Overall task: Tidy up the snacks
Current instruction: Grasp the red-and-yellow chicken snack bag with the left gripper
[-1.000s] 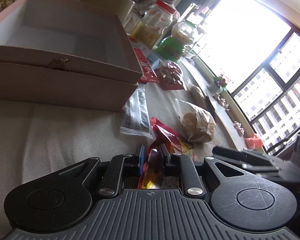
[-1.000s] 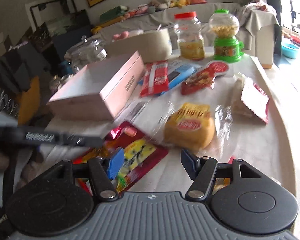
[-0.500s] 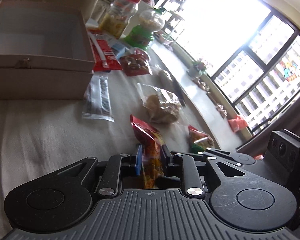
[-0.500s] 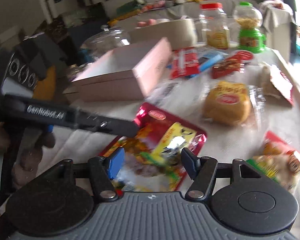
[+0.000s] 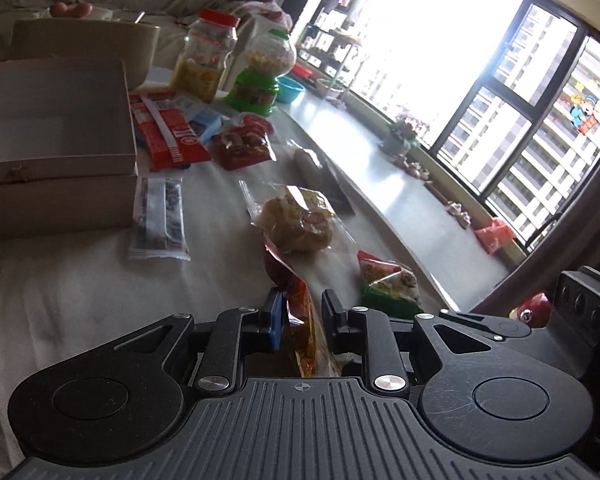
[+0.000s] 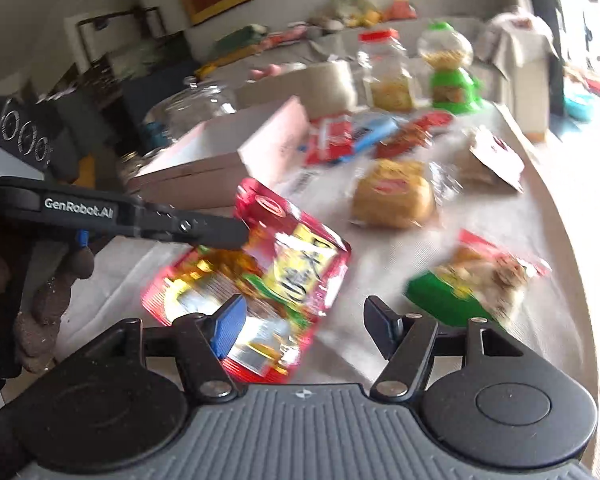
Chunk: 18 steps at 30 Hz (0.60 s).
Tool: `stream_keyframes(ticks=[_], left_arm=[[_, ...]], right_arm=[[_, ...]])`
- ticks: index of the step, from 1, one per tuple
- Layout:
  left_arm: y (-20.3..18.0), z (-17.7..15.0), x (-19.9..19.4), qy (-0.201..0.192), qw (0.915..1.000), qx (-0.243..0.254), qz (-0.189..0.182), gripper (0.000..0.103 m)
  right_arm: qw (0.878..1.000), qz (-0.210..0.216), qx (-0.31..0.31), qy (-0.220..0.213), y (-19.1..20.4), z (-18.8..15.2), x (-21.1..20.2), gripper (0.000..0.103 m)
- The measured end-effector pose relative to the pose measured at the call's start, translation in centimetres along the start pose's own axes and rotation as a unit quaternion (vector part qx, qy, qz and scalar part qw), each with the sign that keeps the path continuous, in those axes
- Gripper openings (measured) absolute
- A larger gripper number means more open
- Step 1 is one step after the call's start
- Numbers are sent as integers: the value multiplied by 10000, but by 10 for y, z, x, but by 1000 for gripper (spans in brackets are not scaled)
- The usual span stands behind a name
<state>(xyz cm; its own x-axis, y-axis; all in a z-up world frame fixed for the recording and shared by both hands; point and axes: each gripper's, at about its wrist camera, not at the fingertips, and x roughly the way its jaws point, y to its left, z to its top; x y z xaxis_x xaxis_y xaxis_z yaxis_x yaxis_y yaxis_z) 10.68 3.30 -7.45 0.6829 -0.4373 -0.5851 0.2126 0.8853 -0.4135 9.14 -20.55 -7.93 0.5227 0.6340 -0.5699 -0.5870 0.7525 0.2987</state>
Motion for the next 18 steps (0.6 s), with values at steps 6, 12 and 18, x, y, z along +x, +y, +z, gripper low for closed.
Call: stream_keyframes(ticks=[6,12,18], left_arm=[[19,-6,37,311,9989,-342,-77,30],[18,-10,42,489,9959,-646,-404,30],[7,-3,28,445,9942,-765,-616,29]], right_arm=[[9997,194,97,89,-7,-6,9,70],[9995,304,0,27,-5,-9,8,79],[9992,391,107,-1,-4,-7,8,84]])
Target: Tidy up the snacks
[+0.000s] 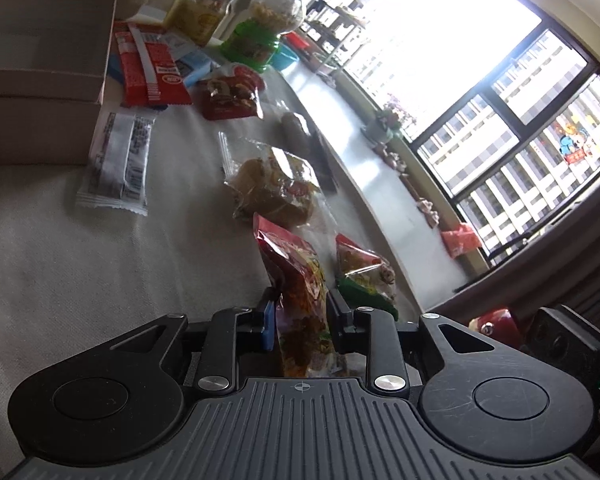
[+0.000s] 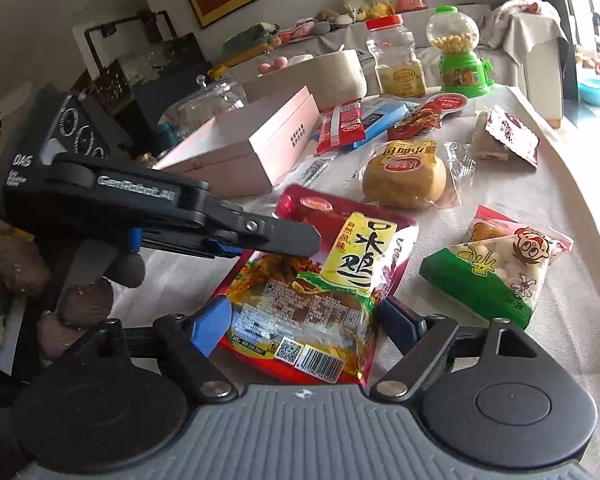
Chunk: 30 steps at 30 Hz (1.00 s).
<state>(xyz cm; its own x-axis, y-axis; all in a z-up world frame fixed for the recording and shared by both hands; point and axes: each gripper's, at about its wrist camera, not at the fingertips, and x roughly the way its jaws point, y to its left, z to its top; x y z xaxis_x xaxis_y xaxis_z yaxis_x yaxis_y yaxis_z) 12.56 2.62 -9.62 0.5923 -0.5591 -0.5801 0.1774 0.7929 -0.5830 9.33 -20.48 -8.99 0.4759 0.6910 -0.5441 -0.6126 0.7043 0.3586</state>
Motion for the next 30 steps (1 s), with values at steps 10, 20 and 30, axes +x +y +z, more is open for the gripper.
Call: stream_keyframes(ticks=[10,20,30], left_arm=[[15,3,24,149,9981,-557,222,32],[-5,-2,1,-135,9996,-228,77,24],[-33,-10,-2,-252,9974,569,352,23]], right_arm=[[9998,67,-167,78,7,-2,5,84],[9994,337,7,30,1,-4,4,97],[9993,314,144,123,-2,1,-6,100]])
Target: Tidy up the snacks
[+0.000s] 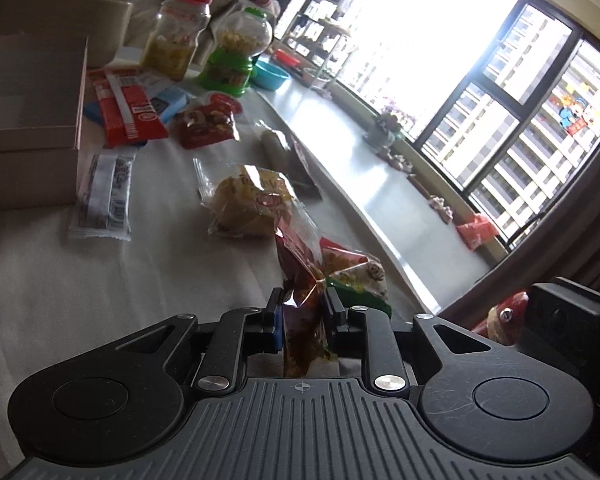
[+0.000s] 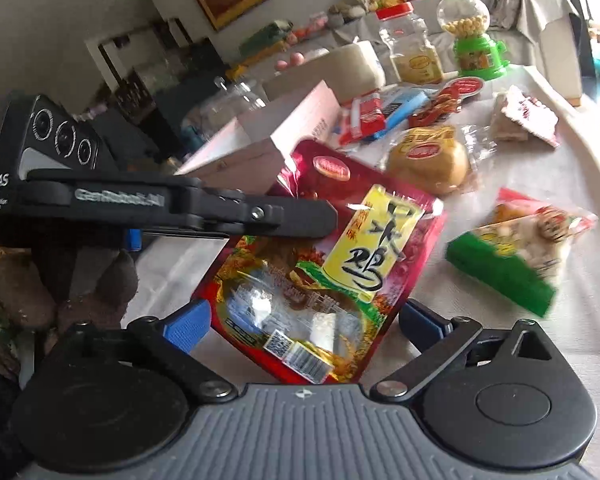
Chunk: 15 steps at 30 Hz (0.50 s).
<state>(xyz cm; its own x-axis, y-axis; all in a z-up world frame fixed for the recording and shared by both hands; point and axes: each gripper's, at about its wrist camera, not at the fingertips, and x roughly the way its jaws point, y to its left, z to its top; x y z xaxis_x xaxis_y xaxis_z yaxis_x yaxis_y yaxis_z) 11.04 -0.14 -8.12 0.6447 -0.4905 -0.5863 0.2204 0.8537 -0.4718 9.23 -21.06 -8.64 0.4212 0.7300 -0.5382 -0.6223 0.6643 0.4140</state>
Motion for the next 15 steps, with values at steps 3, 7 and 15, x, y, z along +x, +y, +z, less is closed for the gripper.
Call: stream_keyframes(ticks=[3,7,15], left_arm=[[11,2,-6,-88,9996,-230,112,23],[27,-1,-27,-299,9981,-447,288,22],[43,-11,-93,-935,9902,-559,876,22]], right_arm=[[9957,-741,-513,-230,8,3,-21,101],[9827,-1723,-672,-44,7,3,-25,103],[9829,-1821,-212,194,-3,-11,-17,103]])
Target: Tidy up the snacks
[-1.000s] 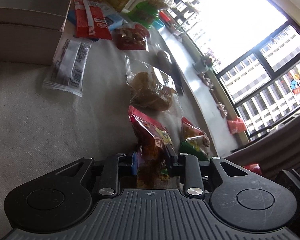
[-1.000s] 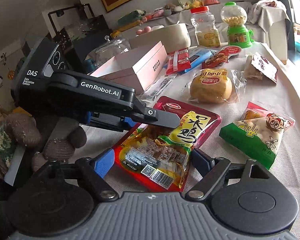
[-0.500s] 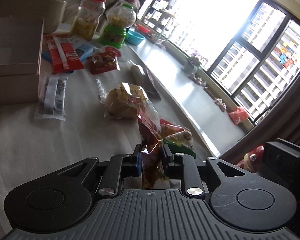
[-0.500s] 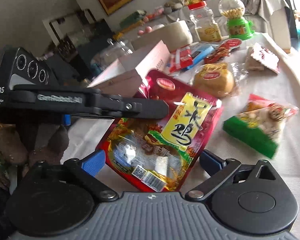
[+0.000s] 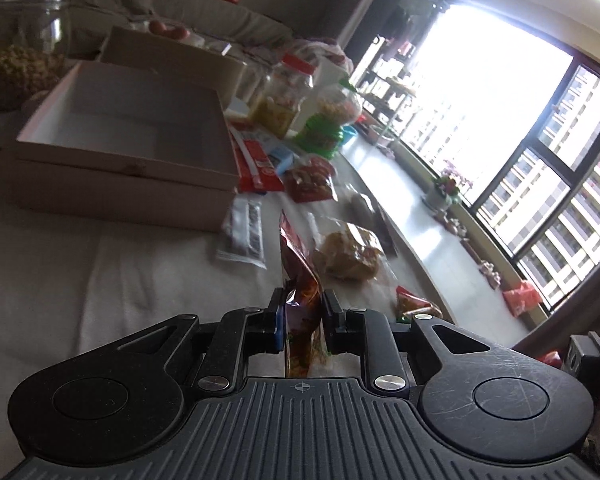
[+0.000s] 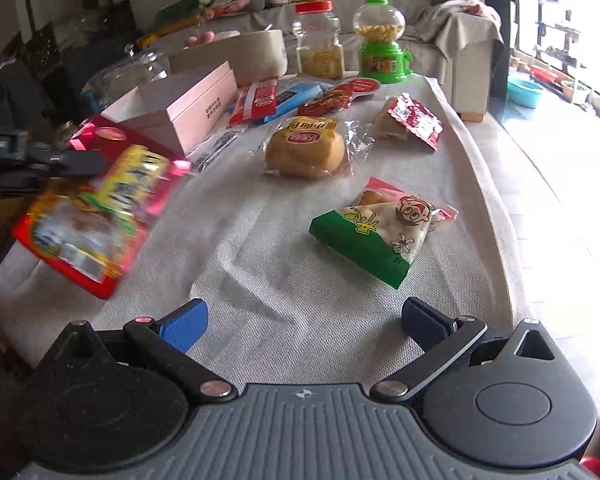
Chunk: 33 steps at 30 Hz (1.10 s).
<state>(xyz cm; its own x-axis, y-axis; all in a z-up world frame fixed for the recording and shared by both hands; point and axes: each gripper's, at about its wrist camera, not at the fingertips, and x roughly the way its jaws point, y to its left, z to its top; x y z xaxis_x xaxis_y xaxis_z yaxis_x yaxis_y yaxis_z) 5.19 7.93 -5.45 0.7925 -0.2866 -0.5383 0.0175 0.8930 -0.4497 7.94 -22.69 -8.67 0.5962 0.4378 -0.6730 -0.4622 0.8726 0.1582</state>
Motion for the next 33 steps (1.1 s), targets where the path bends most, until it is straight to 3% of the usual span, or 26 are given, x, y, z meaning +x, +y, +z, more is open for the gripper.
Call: stream_keyframes(ticks=[3,8,10,14,16,20,25,29,33], left_arm=[[6,3,-20,-173,9998,-23,95,22],[17,-7,-28,-56,9996,-257,86,22],[21,-13,-27,17,9993,-364,103,22],[28,-24,-21,216,9982,-516,198,22],[29,-27,-20,238,9981,-529,230,22],[26,-31,-22,220,9981,-503,270,23],[27,-34,-20,273,9974,-571,333,23],[28,-34,-18,294,9971,-597,380,23],[25,-35,-15,322,9970,-537,454,24]], right_arm=[[9998,45,200,-50,-4,0,-2,103],[9996,23,-126,271,4,8,0,101],[10000,-40,88,-13,3,15,-6,99],[9931,-725,579,-723,-3,32,-10,99],[9885,-1041,910,-611,-12,41,5,99],[9861,-1065,1221,-373,-26,50,32,87],[9907,-971,867,-392,-18,51,35,82],[9973,-625,281,-263,-6,34,25,81],[9974,-637,19,-324,-9,16,11,81]])
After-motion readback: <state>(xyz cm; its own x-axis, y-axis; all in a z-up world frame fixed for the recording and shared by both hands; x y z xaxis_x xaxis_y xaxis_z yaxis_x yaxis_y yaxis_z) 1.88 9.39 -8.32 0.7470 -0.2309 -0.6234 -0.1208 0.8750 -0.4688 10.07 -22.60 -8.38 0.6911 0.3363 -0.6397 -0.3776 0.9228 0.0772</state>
